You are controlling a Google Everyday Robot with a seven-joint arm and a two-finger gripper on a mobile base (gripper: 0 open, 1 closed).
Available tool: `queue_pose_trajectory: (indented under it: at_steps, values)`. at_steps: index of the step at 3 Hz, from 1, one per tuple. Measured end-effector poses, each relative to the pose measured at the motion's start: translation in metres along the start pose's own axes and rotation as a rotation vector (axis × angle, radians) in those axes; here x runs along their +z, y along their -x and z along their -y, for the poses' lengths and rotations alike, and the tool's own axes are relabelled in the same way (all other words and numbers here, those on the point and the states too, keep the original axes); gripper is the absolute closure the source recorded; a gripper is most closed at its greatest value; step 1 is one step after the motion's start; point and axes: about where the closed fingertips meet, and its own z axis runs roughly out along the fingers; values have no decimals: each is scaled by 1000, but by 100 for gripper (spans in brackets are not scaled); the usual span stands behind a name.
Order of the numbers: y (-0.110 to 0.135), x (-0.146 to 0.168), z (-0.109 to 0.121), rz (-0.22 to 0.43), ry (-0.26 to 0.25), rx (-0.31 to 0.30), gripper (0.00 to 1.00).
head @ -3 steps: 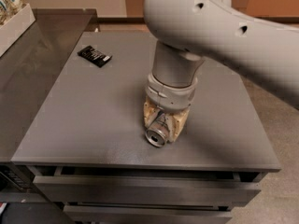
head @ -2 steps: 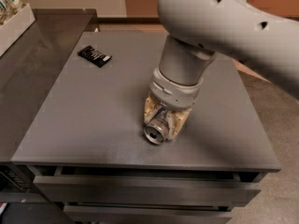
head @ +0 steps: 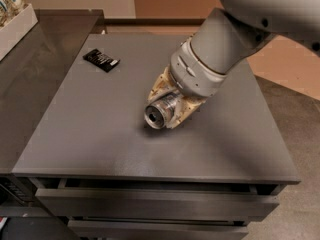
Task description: Place redbull can upright
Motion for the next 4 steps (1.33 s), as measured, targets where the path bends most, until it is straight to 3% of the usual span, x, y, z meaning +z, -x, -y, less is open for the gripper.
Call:
queue_pose_trajectory:
  at_steps: [1, 2, 3, 4]
  values:
    - [2, -11, 25, 15, -103, 87, 100]
    - [1, -20, 45, 8, -188, 222, 100]
    - [-1, -27, 58, -27, -251, 367, 100]
    - [0, -28, 60, -18, -257, 432, 100]
